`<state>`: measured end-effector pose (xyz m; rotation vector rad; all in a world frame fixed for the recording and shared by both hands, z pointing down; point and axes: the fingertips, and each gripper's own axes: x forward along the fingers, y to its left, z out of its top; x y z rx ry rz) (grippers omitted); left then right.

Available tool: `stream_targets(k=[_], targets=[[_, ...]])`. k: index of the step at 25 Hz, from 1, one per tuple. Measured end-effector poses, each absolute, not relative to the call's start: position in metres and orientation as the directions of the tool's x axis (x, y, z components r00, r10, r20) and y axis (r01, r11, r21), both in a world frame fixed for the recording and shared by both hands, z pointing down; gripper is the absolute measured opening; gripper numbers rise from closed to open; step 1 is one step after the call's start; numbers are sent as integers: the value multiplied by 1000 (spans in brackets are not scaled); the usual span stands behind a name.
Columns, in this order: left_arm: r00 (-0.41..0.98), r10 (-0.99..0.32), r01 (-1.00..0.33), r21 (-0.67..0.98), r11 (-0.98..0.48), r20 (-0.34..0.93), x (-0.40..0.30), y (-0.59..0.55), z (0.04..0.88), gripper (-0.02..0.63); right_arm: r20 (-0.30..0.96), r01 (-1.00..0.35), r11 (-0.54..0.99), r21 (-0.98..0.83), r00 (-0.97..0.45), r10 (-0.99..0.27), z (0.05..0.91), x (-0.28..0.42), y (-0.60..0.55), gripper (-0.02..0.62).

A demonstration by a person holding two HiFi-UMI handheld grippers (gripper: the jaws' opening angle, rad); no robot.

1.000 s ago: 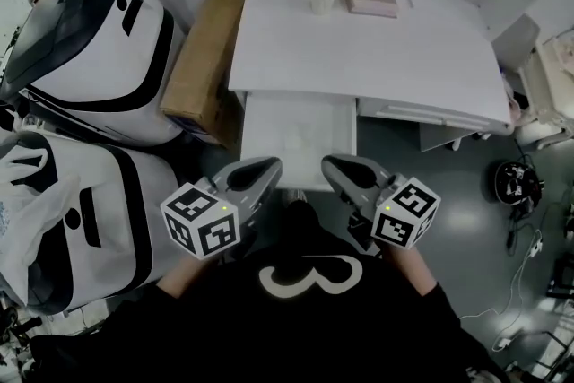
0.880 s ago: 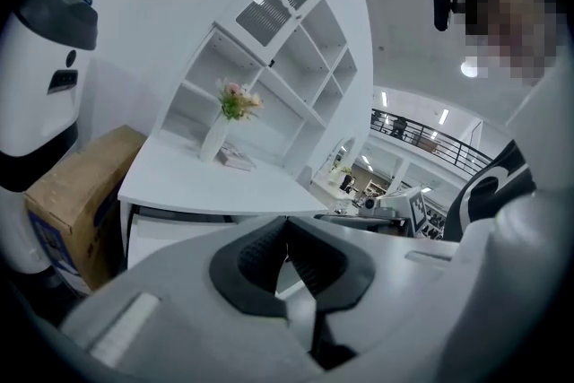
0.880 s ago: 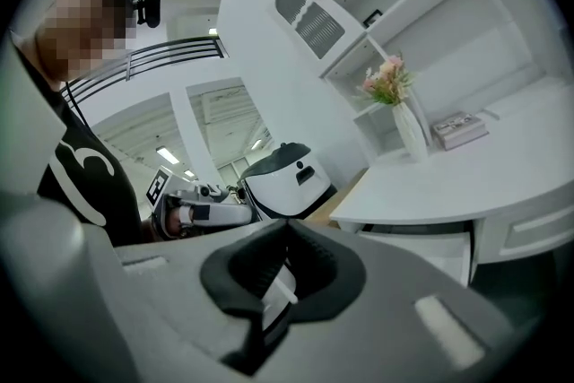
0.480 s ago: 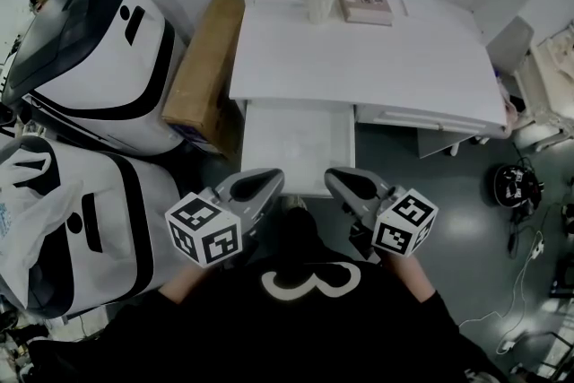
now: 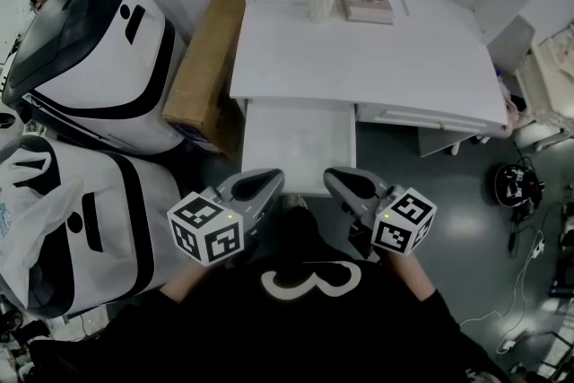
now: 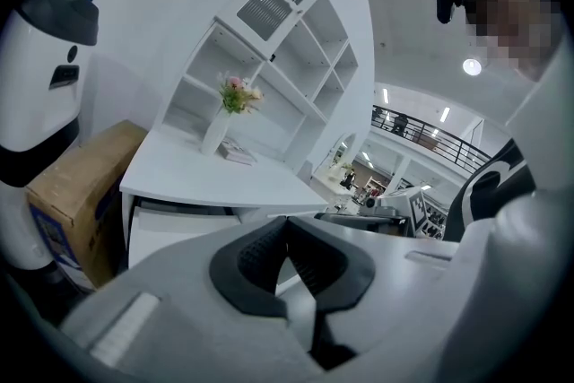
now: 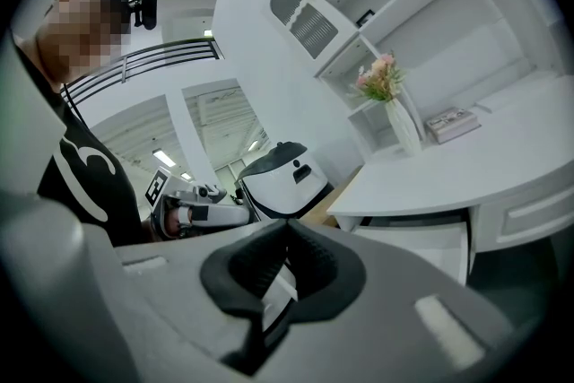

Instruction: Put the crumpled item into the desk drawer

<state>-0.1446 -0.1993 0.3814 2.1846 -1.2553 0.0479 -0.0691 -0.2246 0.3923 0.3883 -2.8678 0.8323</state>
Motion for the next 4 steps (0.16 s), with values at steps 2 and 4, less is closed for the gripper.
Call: stream_targets(k=[2, 4], targets=[[552, -770, -792, 490, -364, 321, -144, -200, 383, 11, 199, -283, 813, -510, -958, -209, 395, -69, -225, 2], [555, -767, -790, 493, -365, 322, -143, -200, 386, 11, 204, -288, 809, -512, -956, -211, 397, -68, -226, 2]])
